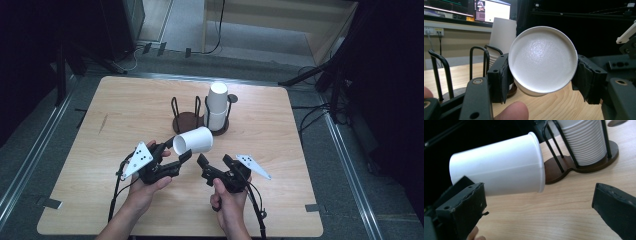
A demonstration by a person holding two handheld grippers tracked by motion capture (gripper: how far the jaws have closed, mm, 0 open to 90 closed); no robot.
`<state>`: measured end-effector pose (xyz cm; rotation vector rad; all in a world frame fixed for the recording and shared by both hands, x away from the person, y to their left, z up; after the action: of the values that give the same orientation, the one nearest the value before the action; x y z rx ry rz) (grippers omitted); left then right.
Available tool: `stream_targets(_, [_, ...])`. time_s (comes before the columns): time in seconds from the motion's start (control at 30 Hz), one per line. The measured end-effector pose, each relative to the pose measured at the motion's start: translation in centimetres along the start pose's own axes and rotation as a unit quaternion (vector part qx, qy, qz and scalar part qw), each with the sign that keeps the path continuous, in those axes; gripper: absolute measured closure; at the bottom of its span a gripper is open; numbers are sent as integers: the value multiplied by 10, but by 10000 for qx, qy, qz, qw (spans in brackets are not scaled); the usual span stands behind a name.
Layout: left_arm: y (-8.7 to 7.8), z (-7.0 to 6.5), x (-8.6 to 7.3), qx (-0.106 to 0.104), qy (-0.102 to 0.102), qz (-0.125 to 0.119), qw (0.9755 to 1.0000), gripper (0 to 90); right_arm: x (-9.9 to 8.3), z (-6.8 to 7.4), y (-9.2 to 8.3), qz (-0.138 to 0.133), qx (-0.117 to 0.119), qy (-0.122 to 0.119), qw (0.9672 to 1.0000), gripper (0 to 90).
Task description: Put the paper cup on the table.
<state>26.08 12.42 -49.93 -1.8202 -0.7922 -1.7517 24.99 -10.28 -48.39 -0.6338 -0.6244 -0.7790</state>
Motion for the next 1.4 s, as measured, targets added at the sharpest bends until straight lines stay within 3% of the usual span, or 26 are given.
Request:
stream_targets(0.2, [4, -2, -4, -28, 6, 23, 10000, 360, 1, 3, 0, -17, 241, 679, 9974, 0])
stream_targets(0.3, [5, -4, -5, -46, 35, 4, 10000, 360, 3, 3, 1, 3, 333, 1107, 9933, 0])
stream_targets(0.43, [6, -6, -8, -53, 53, 27, 10000, 360, 3, 4, 3, 40, 352, 1359, 9901, 0])
stream_targets(0.47, [7, -7, -8, -63, 59, 25, 10000, 360, 3, 4, 4, 63, 368, 1511, 9878, 0])
stream_targets(0.53, [7, -8, -9, -77, 98, 41, 9999, 360, 3, 4, 4, 64, 371, 1556, 9871, 0])
stream_targets(0.67, [8, -9, -9, -97, 108, 30, 9999, 360, 6, 4, 4, 83, 365, 1953, 9800, 0])
stream_targets(0.7, [8, -10, -9, -91, 121, 35, 9999, 360, 7, 4, 3, 86, 366, 2117, 9766, 0])
stream_targets(0.73, [8, -10, -9, -89, 147, 31, 9998, 360, 9, 4, 3, 114, 386, 2359, 9710, 0])
stream_targets(0.8, [9, -11, -9, -80, 145, 7, 9999, 360, 9, 4, 3, 123, 359, 2440, 9690, 0])
stream_targets(0.9, [9, -12, -8, -47, 163, -4, 9999, 360, 10, 4, 4, 217, 312, 2822, 9586, 0])
stream_targets(1.07, [9, -14, -6, -33, 214, -32, 9998, 360, 10, 4, 8, 316, 311, 3196, 9465, 0])
stream_targets(1.13, [9, -16, -5, -34, 264, -7, 9996, 361, 10, 5, 12, 382, 406, 3499, 9351, 0])
stream_targets(1.17, [9, -16, -5, -27, 280, 7, 9996, 361, 10, 5, 12, 382, 406, 3499, 9351, 0])
stream_targets(1.2, [9, -17, -5, -26, 315, 25, 9995, 360, 10, 5, 13, 401, 455, 3626, 9300, 0])
stream_targets(1.3, [10, -20, -5, -23, 417, 72, 9991, 360, 10, 5, 16, 404, 457, 3756, 9248, 0])
stream_targets(1.33, [11, -21, -5, -19, 455, 86, 9989, 361, 11, 4, 18, 419, 496, 3866, 9199, 0])
stream_targets(1.4, [11, -23, -4, -19, 539, 106, 9985, 360, 11, 3, 19, 454, 533, 3985, 9145, 0])
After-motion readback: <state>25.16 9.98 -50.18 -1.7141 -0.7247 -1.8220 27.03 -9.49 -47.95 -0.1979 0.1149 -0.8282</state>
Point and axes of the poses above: each handheld gripper's, and its own axes: y roughly forward along the jaws, x roughly out of its top, z roughly to its left, the point moved 1 cm from there along y, roughly forward along the jaws, and after that the axes turned 6 degrees about y, right-handed, at the moved point
